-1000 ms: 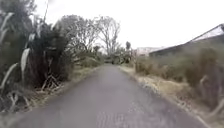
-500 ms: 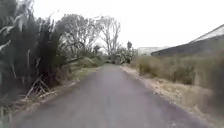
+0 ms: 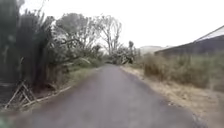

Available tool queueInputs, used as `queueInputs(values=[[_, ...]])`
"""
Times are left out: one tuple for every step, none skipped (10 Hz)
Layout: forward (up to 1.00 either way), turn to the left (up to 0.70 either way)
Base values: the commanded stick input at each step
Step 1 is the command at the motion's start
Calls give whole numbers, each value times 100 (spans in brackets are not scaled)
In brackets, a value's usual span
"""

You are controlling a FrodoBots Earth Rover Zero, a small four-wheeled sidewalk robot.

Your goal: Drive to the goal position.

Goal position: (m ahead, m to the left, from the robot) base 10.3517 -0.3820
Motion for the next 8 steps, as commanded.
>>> queueInputs(values=[[100, 0], [100, 0], [100, 0], [100, 0], [100, 0], [100, 0], [100, 0], [100, 0]])
